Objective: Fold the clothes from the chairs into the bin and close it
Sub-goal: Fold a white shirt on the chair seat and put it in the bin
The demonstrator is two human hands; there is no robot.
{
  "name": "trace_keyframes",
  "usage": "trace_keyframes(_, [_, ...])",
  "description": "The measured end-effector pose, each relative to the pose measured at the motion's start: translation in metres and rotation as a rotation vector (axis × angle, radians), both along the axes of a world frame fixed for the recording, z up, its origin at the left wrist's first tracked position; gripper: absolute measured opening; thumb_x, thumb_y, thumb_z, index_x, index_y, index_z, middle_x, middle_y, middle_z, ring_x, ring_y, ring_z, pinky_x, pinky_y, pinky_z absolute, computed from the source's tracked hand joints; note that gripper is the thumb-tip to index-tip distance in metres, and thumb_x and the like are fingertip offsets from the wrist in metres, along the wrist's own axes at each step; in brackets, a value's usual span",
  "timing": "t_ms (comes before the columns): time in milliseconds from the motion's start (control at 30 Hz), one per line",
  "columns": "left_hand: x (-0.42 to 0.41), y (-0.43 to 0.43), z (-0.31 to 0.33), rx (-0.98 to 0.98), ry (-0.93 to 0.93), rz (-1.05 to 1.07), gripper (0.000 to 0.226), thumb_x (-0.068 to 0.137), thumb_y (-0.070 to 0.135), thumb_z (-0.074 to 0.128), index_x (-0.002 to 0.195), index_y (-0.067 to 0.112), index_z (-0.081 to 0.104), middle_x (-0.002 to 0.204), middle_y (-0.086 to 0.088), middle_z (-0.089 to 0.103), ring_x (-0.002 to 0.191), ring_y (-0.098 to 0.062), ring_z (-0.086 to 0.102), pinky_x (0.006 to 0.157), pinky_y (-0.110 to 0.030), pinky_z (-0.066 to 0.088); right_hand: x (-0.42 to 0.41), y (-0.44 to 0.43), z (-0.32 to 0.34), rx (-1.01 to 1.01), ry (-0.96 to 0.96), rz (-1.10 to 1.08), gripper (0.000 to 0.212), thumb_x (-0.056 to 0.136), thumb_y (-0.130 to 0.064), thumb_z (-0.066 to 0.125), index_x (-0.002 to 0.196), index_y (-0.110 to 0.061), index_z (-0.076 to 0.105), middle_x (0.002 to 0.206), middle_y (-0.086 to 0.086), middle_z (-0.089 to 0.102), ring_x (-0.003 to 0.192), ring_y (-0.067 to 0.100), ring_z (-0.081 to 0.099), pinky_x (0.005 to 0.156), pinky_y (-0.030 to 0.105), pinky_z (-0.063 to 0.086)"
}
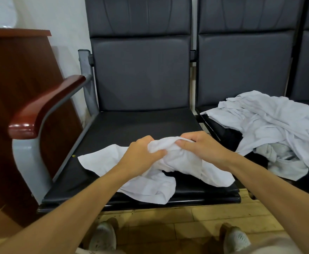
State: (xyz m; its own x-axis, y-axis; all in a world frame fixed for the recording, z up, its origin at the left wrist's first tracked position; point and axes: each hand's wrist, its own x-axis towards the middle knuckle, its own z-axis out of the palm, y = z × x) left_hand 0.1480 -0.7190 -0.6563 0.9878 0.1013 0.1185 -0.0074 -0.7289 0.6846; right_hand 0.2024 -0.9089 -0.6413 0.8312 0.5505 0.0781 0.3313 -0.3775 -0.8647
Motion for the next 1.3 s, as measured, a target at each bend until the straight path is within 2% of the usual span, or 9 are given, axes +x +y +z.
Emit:
trace_keyframes(200, [0.003, 0.007, -0.002, 0.285, -0.181, 0.053, 0.008, 0.089, 0.02, 0.053, 0.088, 0.014, 0.049, 0.083, 0.004, 0.049, 0.074, -0.019, 0.051, 0.069, -0.035, 0.045, 0.003, -0.004, 0.006, 0.319, 0.068, -0.246, 0.039, 0.099, -0.029, 0.052, 0.087, 0.008, 0.055, 0.08, 0.009, 0.051, 0.077, 0.022, 0.049, 0.071, 0.035, 0.037])
trace_keyframes(433, [0.007, 0.031, -0.014, 0.4, -0.032, 0.102, 0.015, 0.1, 0.024, 0.045, 0.094, 0.014, 0.055, 0.088, -0.001, 0.059, 0.084, -0.026, 0.059, 0.078, -0.04, 0.049, 0.015, -0.015, 0.011, 0.631, 0.256, -0.576, 0.022, 0.098, -0.03, 0.053, 0.085, -0.018, 0.066, 0.092, -0.002, 0.066, 0.09, 0.019, 0.061, 0.076, 0.037, 0.05])
trace_keyframes(733, [0.003, 0.029, 0.023, -0.805, 0.108, 0.106, 0.022, 0.094, 0.012, 0.055, 0.107, -0.002, 0.066, 0.098, -0.019, 0.069, 0.083, -0.028, 0.063, 0.074, -0.035, 0.05, 0.028, -0.023, 0.004, 0.632, 0.3, -0.764, 0.019, 0.093, -0.027, 0.057, 0.079, -0.017, 0.062, 0.092, -0.001, 0.062, 0.091, 0.02, 0.056, 0.083, 0.037, 0.047])
trace_keyframes(867, [0.011, 0.036, -0.001, 0.028, 0.049, 0.125, 0.014, 0.096, 0.017, 0.052, 0.105, 0.023, 0.06, 0.107, 0.001, 0.06, 0.099, -0.019, 0.059, 0.086, -0.033, 0.048, 0.03, -0.022, -0.013, 0.189, 0.047, -0.688, 0.007, 0.088, -0.015, 0.056, 0.089, -0.01, 0.061, 0.086, 0.001, 0.055, 0.087, 0.022, 0.049, 0.073, 0.03, 0.041])
trace_keyframes(933, [0.011, 0.037, -0.019, 0.33, 0.109, 0.064, 0.03, 0.095, 0.021, 0.054, 0.123, 0.029, 0.05, 0.119, 0.004, 0.044, 0.115, -0.016, 0.045, 0.102, -0.032, 0.033, 0.028, -0.021, -0.026, -0.152, -0.145, -0.625, 0.027, 0.086, -0.016, 0.063, 0.112, -0.014, 0.057, 0.107, 0.004, 0.055, 0.105, 0.025, 0.049, 0.085, 0.034, 0.041])
trace_keyframes(1000, [0.009, 0.032, -0.021, 0.407, 0.02, 0.043, 0.039, 0.093, 0.021, 0.058, 0.13, 0.029, 0.046, 0.119, 0.007, 0.034, 0.116, -0.013, 0.034, 0.1, -0.026, 0.024, 0.024, -0.016, -0.027, -0.297, -0.347, -0.569, 0.032, 0.085, -0.016, 0.065, 0.115, -0.016, 0.055, 0.108, 0.004, 0.054, 0.109, 0.025, 0.046, 0.092, 0.036, 0.039])
trace_keyframes(1100, [0.0, 0.018, -0.011, 0.351, -0.14, -0.11, 0.023, 0.092, 0.019, 0.058, 0.112, 0.031, 0.053, 0.104, 0.013, 0.043, 0.1, -0.01, 0.045, 0.086, -0.022, 0.039, 0.013, -0.006, -0.018, -0.264, -0.351, -0.381, 0.004, 0.089, -0.015, 0.059, 0.092, -0.015, 0.062, 0.076, -0.001, 0.062, 0.078, 0.017, 0.058, 0.081, 0.038, 0.053])
trace_keyframes(1200, [-0.013, 0.014, -0.013, 0.333, 0.112, -0.305, 0.009, 0.094, 0.03, 0.053, 0.092, 0.037, 0.049, 0.087, 0.012, 0.056, 0.085, -0.014, 0.057, 0.077, -0.03, 0.052, 0.001, 0.001, -0.02, -0.574, -0.17, -0.162, 0.016, 0.091, -0.033, 0.058, 0.098, -0.019, 0.062, 0.09, -0.001, 0.065, 0.084, 0.018, 0.059, 0.084, 0.033, 0.052])
trace_keyframes(1300, [-0.028, 0.013, -0.029, 0.521, 0.413, -0.436, 0.039, 0.093, 0.049, 0.052, 0.127, 0.031, 0.041, 0.129, 0.007, 0.041, 0.117, -0.014, 0.042, 0.103, -0.032, 0.04, 0.0, 0.004, -0.034, -0.866, -0.247, -0.164, 0.041, 0.079, -0.059, 0.055, 0.111, -0.032, 0.056, 0.108, -0.007, 0.064, 0.101, 0.021, 0.058, 0.094, 0.038, 0.045])
